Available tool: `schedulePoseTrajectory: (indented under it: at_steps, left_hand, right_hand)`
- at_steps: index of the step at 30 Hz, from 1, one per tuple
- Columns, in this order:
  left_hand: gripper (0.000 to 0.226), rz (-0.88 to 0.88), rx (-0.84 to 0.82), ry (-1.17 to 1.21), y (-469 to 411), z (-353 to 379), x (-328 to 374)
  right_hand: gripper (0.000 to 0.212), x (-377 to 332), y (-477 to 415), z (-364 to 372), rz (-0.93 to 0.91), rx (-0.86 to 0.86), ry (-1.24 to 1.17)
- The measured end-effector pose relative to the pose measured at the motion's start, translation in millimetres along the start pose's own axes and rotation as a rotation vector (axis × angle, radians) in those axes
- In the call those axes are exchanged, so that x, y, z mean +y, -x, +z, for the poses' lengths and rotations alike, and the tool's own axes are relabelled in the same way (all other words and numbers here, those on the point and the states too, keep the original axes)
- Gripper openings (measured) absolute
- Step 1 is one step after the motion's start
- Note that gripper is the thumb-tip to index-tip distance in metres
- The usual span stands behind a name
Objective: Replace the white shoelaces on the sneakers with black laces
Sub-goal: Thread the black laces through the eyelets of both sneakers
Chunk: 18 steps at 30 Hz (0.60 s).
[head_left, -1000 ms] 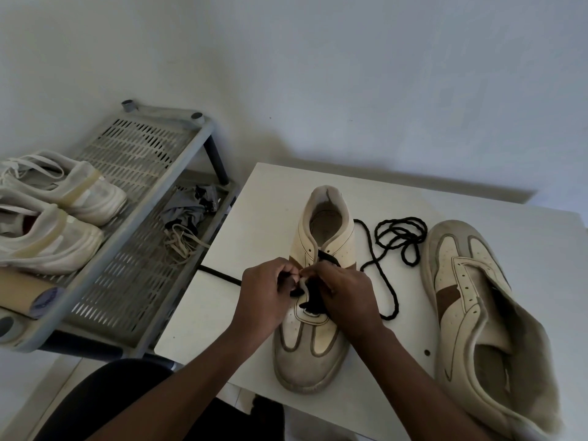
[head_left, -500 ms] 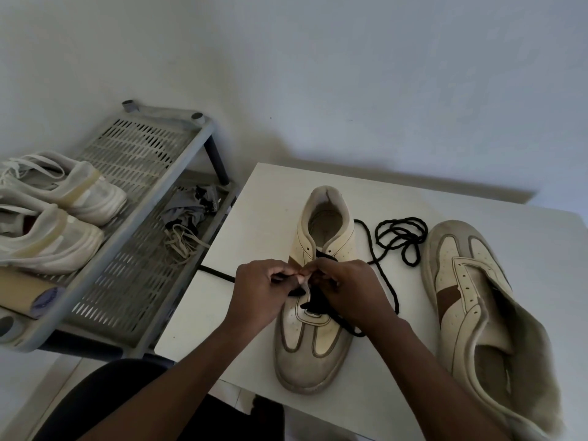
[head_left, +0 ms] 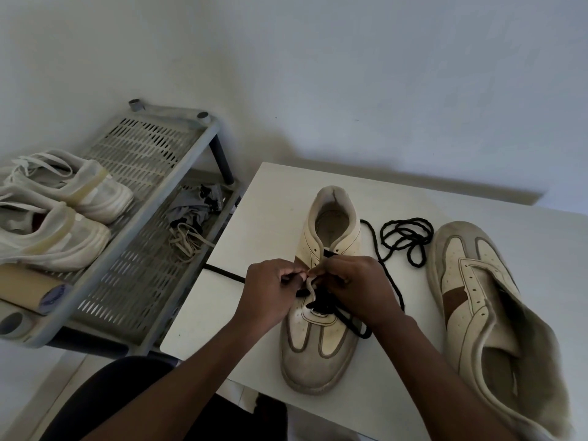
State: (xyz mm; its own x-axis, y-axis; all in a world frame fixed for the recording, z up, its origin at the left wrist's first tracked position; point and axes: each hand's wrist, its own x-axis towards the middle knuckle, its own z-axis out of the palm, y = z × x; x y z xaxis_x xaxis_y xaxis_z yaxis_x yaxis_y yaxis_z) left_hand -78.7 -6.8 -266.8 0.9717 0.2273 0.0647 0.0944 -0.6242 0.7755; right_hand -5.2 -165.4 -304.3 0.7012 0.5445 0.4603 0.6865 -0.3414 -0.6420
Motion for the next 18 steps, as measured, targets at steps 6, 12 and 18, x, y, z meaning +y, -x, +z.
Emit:
schedulePoseTrajectory:
  at_steps: [6,12,18]
  left_hand:
    - [0.017,0.063,-0.062,-0.162,-1.7,0.2,0.9]
    - [0.013,0.043,-0.119,-0.185,-5.1,-1.6,-1.2]
    - [0.013,-0.005,-0.197,-0.13,-7.5,-5.6,-1.2]
  right_hand:
    - [0.008,-5.3,1.7,2.9,-0.032,0.066,0.037]
    - [0.011,-9.9,4.2,8.2,-0.042,0.115,0.119]
    - [0.017,-11.3,6.7,13.2,-0.048,0.112,0.258]
